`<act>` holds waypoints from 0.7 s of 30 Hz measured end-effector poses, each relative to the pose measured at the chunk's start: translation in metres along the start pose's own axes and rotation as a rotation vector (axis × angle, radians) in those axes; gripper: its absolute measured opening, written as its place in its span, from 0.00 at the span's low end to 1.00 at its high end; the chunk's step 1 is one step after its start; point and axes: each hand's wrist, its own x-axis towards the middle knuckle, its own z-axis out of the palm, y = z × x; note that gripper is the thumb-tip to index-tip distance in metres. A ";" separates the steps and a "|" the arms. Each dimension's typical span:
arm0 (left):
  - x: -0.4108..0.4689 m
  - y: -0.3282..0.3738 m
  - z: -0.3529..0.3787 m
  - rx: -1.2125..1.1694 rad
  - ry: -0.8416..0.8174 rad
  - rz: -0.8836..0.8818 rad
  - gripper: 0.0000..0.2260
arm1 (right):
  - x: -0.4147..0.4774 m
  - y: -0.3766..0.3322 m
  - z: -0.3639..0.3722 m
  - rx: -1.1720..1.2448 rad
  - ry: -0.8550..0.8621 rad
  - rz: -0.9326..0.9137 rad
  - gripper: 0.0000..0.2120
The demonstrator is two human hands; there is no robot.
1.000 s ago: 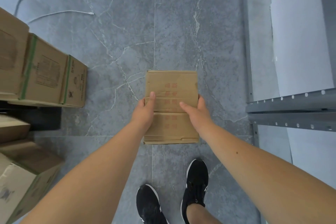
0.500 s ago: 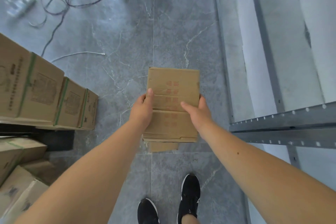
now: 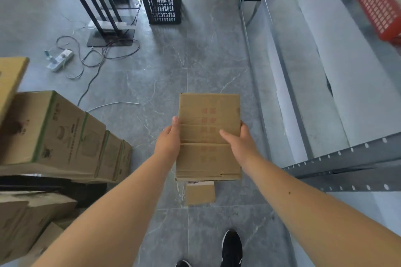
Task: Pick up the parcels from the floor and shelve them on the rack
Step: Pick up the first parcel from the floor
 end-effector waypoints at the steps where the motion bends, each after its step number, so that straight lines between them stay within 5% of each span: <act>1: -0.006 0.008 -0.006 -0.030 -0.007 -0.004 0.31 | -0.006 -0.009 -0.001 0.006 0.000 -0.007 0.33; 21: -0.129 0.158 -0.105 -0.338 -0.156 0.065 0.12 | -0.133 -0.180 -0.044 0.108 0.032 -0.243 0.24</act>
